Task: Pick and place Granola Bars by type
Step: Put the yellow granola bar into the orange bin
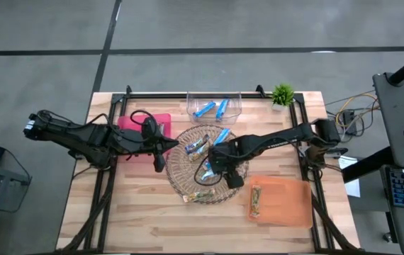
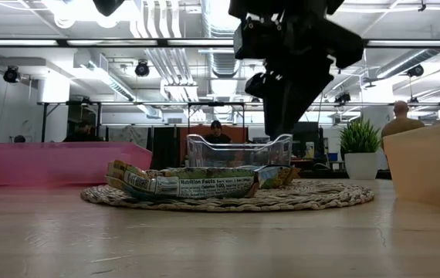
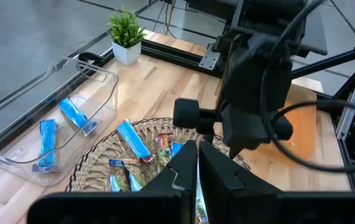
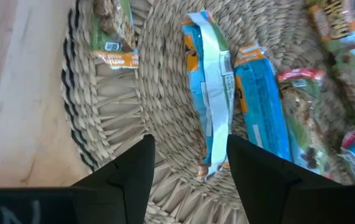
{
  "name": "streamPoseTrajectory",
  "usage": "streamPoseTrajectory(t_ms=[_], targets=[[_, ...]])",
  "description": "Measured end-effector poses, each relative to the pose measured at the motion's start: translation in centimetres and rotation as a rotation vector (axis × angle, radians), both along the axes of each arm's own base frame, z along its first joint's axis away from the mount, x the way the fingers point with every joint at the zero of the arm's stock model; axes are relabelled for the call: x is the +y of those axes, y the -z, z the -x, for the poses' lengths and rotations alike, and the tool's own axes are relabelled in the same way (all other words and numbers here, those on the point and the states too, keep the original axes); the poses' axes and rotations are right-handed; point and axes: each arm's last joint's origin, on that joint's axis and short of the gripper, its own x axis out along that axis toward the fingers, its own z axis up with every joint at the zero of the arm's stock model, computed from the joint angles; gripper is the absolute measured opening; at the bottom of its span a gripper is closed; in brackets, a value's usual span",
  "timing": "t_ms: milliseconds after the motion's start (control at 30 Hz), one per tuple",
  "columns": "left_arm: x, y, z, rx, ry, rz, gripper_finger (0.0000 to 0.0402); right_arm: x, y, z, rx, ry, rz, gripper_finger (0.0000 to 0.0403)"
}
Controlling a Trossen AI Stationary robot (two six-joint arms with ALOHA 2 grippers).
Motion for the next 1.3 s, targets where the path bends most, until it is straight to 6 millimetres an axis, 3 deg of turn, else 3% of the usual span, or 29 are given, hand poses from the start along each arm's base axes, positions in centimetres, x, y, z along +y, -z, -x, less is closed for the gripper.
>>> streamPoseTrajectory(t_ms=[267,667,1000,1300], targets=[[0.0,0.0,0.0,0.005,0.000,-0.001,0.0000,0.0,1.7,-0.5,0.037,-0.027,0.021,0.0192],[0.0,0.1,0.0,0.009,0.000,-0.003,0.0000,0.0,2.2,-0.9,0.025,-0.038,0.055,0.0176],[0.0,0.1,0.0,0.011,0.000,-0.003,0.0000,-0.1,4.4,-1.5,0.065,-0.039,0.078,0.0172],[0.0,0.1,0.0,0.012,0.000,-0.003,0.0000,-0.2,4.9,-1.8,0.070,-0.015,0.107,0.0168]])
